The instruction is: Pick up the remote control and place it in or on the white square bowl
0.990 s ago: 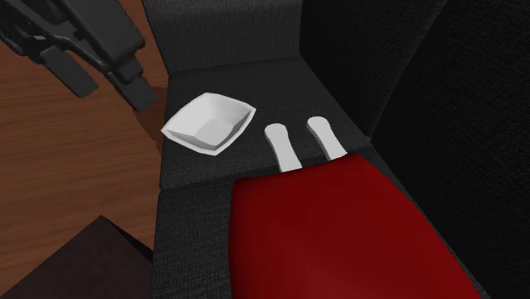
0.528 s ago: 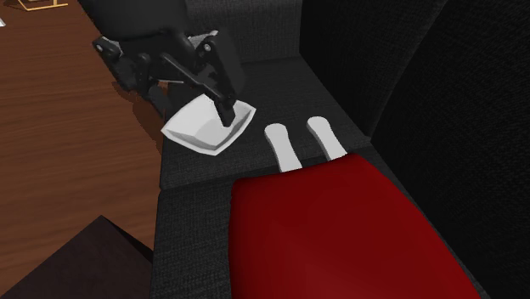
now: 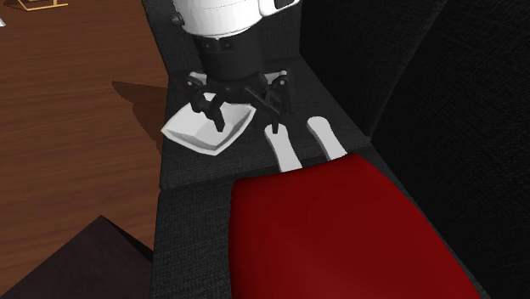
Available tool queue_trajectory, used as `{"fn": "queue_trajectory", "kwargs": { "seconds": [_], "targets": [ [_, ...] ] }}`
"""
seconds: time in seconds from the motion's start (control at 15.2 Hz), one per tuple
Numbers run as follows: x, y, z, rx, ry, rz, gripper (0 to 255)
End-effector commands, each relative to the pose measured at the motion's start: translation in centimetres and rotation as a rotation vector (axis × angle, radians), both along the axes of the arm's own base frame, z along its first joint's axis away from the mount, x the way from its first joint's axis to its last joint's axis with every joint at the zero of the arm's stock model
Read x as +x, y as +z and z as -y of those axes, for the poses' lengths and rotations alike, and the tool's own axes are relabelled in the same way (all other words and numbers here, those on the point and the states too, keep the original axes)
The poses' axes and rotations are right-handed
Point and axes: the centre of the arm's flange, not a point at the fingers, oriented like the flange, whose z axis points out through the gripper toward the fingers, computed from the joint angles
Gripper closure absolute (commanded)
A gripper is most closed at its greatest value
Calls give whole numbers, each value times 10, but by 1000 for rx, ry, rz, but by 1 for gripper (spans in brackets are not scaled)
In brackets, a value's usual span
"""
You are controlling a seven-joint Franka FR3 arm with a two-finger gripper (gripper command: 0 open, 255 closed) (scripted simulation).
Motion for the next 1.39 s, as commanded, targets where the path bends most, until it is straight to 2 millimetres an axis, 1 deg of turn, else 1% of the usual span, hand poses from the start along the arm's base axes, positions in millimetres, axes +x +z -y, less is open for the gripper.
{"fn": "queue_trajectory", "kwargs": {
  "seconds": [0.0,0.46,0.92,0.99,1.32],
  "targets": [
    [22,-23,5,6,45,-11,0],
    [91,-89,13,30,192,-48,0],
    [158,-157,10,55,340,-85,0],
    [162,-161,9,56,349,-87,0],
    [161,-188,9,56,349,-87,0]
  ]
}}
